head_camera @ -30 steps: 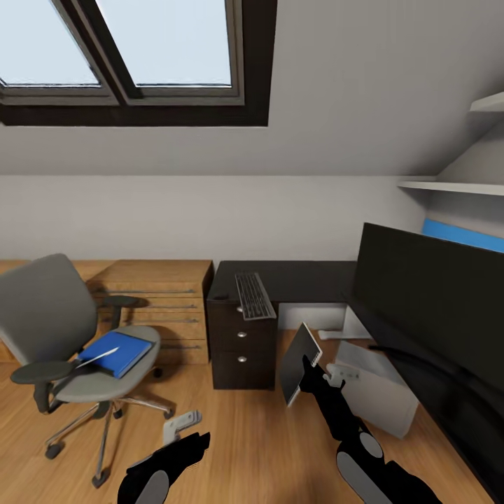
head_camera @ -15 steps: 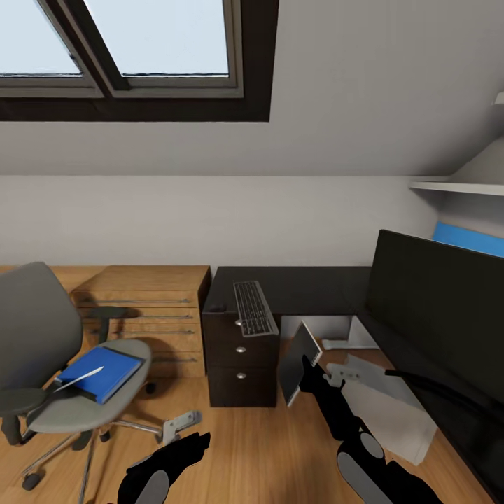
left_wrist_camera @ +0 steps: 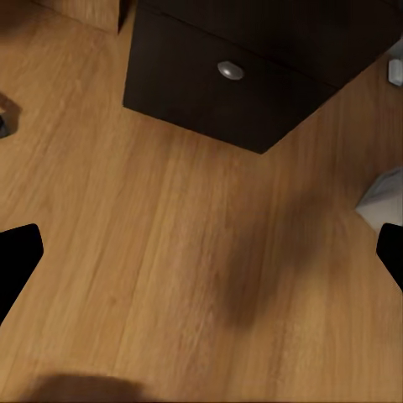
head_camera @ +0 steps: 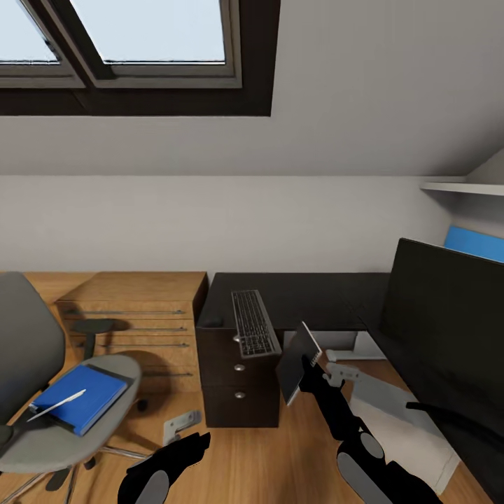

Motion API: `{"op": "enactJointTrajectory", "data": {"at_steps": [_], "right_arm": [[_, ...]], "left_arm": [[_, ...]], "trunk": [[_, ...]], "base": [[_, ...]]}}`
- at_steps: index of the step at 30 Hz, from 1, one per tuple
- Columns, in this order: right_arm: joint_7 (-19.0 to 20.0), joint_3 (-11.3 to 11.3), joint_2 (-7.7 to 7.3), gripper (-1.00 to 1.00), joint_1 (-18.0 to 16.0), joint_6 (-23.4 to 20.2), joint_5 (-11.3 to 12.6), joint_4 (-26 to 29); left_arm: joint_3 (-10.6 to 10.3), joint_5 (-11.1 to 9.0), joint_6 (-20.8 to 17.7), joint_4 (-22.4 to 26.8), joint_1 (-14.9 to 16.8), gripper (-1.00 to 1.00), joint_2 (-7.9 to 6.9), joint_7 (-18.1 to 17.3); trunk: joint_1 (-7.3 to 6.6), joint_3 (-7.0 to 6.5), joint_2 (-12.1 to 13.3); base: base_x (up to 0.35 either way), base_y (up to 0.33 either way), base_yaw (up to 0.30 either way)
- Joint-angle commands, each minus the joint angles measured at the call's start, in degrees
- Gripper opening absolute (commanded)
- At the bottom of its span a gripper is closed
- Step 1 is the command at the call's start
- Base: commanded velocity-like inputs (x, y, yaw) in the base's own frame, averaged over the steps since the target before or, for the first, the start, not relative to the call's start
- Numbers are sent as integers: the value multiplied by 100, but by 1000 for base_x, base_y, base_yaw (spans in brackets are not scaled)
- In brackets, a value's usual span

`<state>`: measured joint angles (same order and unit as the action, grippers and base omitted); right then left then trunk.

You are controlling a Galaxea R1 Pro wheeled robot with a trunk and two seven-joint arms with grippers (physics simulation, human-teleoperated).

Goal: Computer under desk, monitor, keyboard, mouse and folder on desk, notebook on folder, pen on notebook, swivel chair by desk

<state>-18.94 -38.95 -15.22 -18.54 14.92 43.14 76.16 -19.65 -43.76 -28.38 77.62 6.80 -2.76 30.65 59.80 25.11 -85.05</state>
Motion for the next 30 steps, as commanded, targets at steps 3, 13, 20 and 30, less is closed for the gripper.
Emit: {"op": "enactJointTrajectory", "data": {"at_steps": [3, 13, 20, 30], "right_arm": [[-30, -25, -7, -100, -10, 46, 54, -3], [-65, -18, 1, -100, -10, 46, 46, -34], [-84, -18, 3, -100, -10, 60, 40, -48], [-790, -17, 21, -100, -10, 1157, 63, -50]], "left_arm": [[-18, -61, -3, 7, 6, 100, -3, 61], [-21, -54, -8, 9, 6, 100, 7, 98], [-28, -55, -10, 10, 6, 100, 12, 118], [-30, -54, -10, 7, 6, 100, 12, 118]], "trunk": [[3, 7, -4], [-85, -65, 157], [-239, -191, 438], [-459, -370, 839]], "base": [[177, -39, 0], [26, -7, 0], [1, 0, 0], [0, 0, 0]]}}
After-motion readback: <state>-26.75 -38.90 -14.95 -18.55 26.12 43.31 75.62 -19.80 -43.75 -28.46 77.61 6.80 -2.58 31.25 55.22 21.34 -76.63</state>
